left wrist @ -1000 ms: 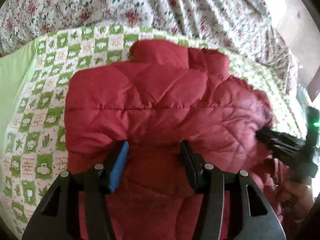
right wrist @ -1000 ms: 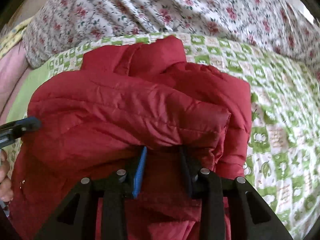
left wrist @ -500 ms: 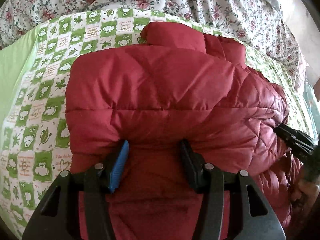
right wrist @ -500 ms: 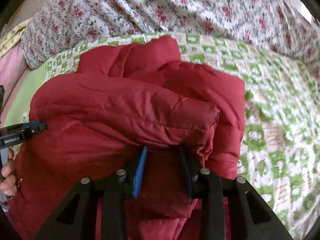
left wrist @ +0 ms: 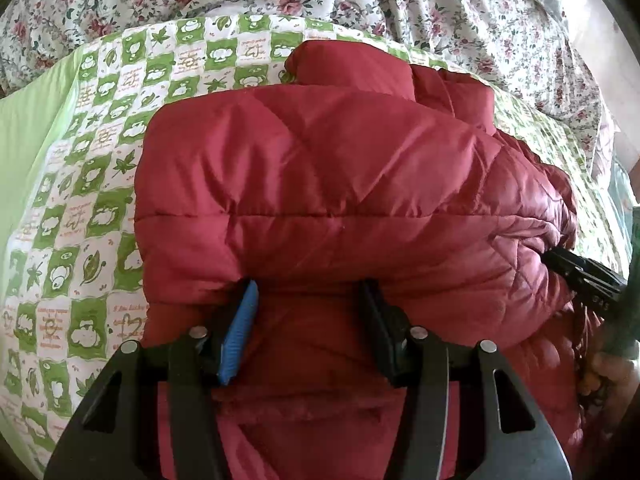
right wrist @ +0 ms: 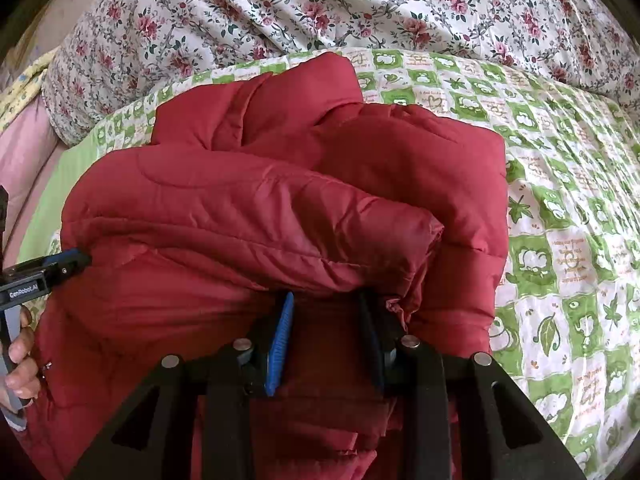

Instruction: Fold large clothes

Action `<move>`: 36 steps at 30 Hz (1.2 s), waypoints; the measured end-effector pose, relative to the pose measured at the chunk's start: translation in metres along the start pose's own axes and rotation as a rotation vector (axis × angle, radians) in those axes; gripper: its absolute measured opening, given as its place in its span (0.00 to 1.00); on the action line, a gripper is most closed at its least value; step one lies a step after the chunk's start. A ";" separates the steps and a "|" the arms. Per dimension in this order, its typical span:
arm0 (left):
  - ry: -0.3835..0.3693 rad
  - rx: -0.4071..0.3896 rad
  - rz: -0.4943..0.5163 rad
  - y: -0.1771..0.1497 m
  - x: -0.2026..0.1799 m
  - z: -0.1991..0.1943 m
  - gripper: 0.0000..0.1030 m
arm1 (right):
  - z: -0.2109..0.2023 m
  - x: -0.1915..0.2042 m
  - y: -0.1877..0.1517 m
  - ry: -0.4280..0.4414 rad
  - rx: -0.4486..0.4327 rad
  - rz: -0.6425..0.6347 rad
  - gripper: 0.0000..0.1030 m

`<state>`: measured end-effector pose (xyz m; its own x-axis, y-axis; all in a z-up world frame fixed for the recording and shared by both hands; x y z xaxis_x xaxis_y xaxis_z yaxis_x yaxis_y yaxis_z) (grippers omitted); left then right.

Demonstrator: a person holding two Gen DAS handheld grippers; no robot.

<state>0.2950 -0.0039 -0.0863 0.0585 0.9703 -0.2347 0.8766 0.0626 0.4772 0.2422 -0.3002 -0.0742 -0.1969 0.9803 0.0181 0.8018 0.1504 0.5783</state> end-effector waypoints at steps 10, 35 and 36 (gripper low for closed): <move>-0.010 0.003 -0.047 -0.003 0.007 -0.032 0.55 | -0.060 0.010 -0.017 0.011 -0.034 0.031 0.43; -0.023 0.020 -0.175 -0.147 0.086 -0.152 0.56 | -0.173 0.006 -0.147 -0.052 0.021 0.094 0.69; -0.021 0.019 -0.179 -0.150 0.088 -0.154 0.56 | -0.174 0.009 -0.151 -0.056 0.034 0.086 0.71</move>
<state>0.0951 0.1079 -0.0478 -0.0892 0.9389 -0.3324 0.8829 0.2290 0.4099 0.0218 -0.3362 -0.0195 -0.0953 0.9952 0.0203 0.8333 0.0686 0.5486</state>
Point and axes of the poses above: each gripper's, at about its wrist camera, not at the fingertips, and z roughly the way its jaws point, x to its left, y to its top, the point moved 1 cm from there along z, roughly the way its jaws point, and after that the axes turned 12 degrees about -z, right-handed, at the moved point
